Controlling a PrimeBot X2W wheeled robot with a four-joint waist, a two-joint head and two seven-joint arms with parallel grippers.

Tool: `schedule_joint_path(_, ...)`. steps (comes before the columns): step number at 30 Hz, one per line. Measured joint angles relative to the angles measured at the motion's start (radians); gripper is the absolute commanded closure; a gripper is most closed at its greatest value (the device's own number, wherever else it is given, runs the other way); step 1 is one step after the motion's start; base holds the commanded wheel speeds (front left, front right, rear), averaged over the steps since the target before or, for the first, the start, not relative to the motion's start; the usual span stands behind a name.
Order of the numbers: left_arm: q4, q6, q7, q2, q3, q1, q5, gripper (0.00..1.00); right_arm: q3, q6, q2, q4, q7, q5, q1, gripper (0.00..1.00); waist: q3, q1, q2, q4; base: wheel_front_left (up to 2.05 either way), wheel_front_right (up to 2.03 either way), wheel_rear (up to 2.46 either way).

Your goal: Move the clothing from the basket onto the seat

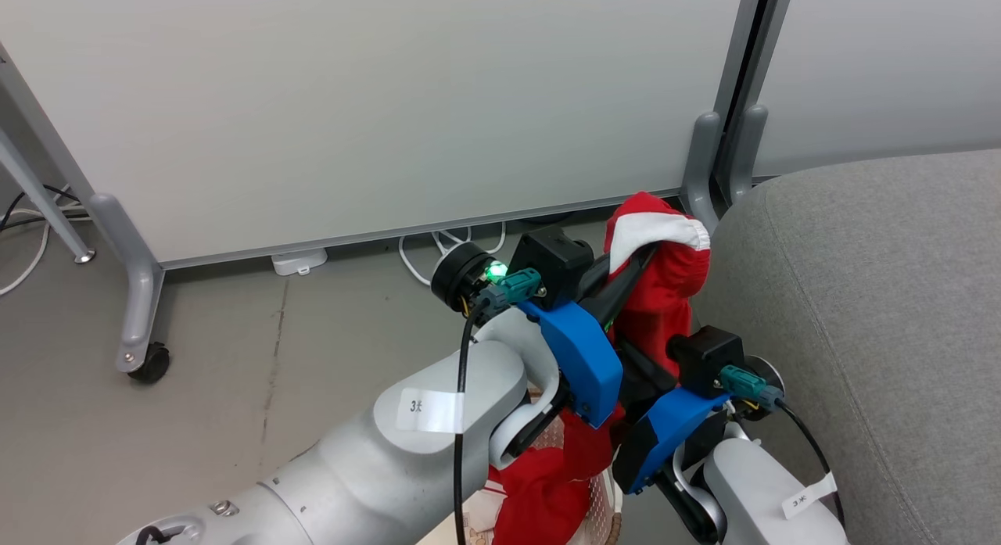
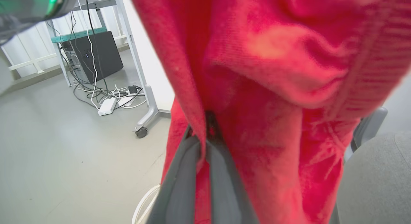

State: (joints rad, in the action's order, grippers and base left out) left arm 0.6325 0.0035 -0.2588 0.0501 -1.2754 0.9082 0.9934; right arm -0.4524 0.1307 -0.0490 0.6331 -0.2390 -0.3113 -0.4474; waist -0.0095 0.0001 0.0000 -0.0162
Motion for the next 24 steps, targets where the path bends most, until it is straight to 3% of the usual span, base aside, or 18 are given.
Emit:
schedule_joint_path(15,0.011,0.000,-0.001,0.000,-0.004,-0.001,0.007,1.00,-0.010,0.000,0.000,0.031,-0.015,-0.017,-0.006,1.00,-0.007,0.0000,0.0000,0.000,0.00,0.00,0.00)
schedule_joint_path(16,0.012,-0.001,-0.001,0.000,-0.004,-0.001,0.007,0.85,-0.011,0.000,0.000,0.032,-0.018,-0.017,-0.007,1.00,-0.007,0.0000,0.0000,0.000,0.00,0.00,0.00)
schedule_joint_path(17,0.012,-0.001,-0.001,0.000,-0.004,-0.001,0.007,0.60,-0.012,0.000,0.000,0.033,-0.018,-0.017,-0.008,1.00,-0.008,0.0000,0.0000,0.000,0.00,0.00,0.00)
schedule_joint_path(18,0.013,-0.001,-0.001,0.000,-0.004,-0.001,0.007,0.01,-0.012,0.000,0.000,0.034,-0.018,-0.018,-0.008,1.00,-0.008,0.0000,0.0000,0.000,0.00,0.00,0.00)
schedule_joint_path(24,0.014,0.007,-0.002,0.000,-0.004,-0.001,0.007,0.00,-0.012,0.000,0.000,0.039,-0.019,-0.021,-0.009,1.00,-0.007,0.0000,0.0000,-0.002,0.00,0.00,0.00)
